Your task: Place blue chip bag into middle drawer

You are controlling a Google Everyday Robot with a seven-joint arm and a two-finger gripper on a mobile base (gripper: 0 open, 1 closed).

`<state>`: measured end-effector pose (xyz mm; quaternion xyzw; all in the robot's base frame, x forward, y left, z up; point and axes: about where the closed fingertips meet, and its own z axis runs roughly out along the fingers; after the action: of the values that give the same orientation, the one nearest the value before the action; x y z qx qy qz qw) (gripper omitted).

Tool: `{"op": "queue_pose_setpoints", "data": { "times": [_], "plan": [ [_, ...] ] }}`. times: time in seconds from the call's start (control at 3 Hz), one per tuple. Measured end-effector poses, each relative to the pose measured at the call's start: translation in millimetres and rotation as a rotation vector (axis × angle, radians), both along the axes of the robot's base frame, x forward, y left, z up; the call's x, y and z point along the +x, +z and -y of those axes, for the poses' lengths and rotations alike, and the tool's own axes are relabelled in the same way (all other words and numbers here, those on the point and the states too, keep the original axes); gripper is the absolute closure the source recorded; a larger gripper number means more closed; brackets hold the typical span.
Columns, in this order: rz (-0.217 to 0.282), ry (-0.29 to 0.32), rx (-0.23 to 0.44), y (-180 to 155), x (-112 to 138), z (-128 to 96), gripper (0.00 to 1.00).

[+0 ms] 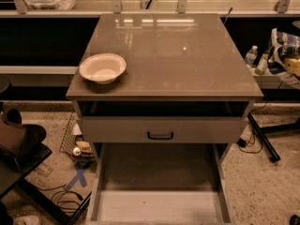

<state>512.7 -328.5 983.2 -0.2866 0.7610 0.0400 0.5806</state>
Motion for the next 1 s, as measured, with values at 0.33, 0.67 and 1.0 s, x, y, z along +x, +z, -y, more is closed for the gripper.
{"op": "queue_pose_setpoints", "data": {
  "times": [0.33, 0.67, 1.0],
  "plan": [
    [-0.015, 0.068, 0.042, -19.8, -21.2, -7.5, 1.00],
    [-0.046, 0.169, 0.124, -53.6, -52.1, -24.6, 1.00],
    [-0.090, 0.300, 0.241, -94.9, -70.1, -59.2, 1.00]
  ]
}}
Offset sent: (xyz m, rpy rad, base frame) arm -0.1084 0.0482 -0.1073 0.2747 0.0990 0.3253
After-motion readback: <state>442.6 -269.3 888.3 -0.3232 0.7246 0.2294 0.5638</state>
